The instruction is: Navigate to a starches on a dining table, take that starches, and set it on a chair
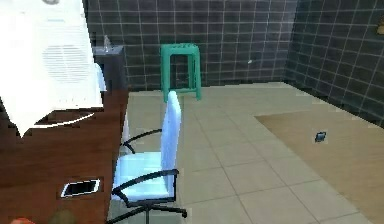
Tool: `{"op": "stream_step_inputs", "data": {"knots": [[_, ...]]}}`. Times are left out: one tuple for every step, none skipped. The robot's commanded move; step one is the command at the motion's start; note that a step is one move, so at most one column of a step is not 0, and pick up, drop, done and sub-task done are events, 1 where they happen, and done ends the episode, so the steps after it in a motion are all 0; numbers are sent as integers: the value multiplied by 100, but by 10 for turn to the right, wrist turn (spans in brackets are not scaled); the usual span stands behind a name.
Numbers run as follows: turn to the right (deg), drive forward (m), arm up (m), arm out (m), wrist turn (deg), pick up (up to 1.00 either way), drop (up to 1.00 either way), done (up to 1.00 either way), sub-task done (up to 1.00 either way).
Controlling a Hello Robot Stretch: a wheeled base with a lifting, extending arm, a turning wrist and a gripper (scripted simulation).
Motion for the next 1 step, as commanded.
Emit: {"op": "stream_step_inputs", "data": {"knots": [[450,0,0,0,0,0,0,0,0]]}}
